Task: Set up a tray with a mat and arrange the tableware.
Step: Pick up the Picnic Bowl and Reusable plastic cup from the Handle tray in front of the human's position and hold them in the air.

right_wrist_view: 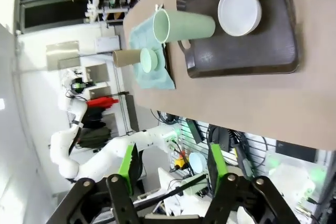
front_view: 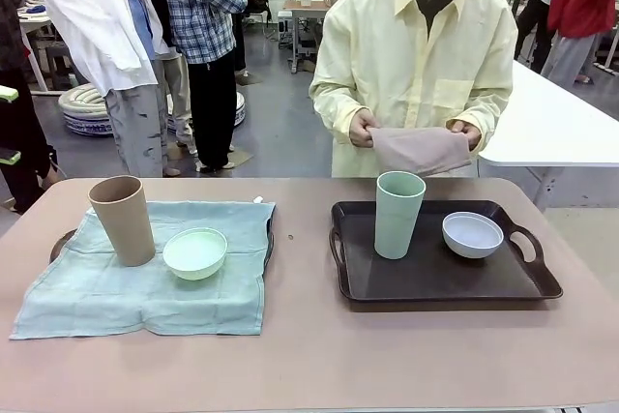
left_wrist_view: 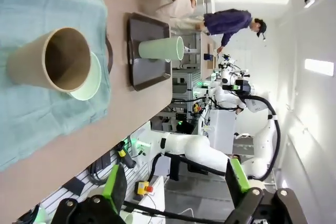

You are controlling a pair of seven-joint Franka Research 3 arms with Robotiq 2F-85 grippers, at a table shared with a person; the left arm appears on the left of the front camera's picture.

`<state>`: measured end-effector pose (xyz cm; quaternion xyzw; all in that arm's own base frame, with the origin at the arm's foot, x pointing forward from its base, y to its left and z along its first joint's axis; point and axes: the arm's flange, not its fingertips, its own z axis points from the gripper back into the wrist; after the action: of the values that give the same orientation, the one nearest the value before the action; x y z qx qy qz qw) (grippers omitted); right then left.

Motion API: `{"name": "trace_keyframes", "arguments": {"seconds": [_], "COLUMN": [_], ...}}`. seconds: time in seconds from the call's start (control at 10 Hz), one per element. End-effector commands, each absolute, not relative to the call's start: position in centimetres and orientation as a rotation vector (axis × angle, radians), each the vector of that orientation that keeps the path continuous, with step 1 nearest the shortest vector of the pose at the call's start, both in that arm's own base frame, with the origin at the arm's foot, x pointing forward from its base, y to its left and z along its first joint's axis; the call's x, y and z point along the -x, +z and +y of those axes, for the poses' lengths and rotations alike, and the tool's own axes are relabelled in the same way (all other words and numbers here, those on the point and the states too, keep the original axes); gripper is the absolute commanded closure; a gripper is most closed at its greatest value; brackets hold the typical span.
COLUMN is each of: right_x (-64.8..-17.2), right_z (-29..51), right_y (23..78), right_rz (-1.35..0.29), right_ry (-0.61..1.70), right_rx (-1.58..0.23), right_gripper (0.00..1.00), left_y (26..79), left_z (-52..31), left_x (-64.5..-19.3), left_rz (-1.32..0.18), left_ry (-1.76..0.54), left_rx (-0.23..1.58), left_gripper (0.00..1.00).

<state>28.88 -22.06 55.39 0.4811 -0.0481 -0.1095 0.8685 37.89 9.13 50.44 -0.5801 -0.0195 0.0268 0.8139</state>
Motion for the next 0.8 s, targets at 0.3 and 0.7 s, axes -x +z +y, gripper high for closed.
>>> {"name": "trace_keyframes", "arguments": {"seconds": [0.3,0.7], "right_x": [-28.88,-28.88], "right_z": [-22.06,-22.06], "right_y": [55.39,55.39], "right_rz": [-0.101,-0.101], "right_ry": [-0.229,-0.229], "right_rx": [-1.007,-1.007], "right_gripper": [0.30,0.30], "left_y": [49.71,49.71], "left_z": [8.96,8.96], "left_x": [-38.25,-38.25], "left_rz": [-0.030,-0.030], "left_ry": [0.069,0.069], "left_rx": [1.233,1.233], "left_gripper": [0.00,0.00]}}
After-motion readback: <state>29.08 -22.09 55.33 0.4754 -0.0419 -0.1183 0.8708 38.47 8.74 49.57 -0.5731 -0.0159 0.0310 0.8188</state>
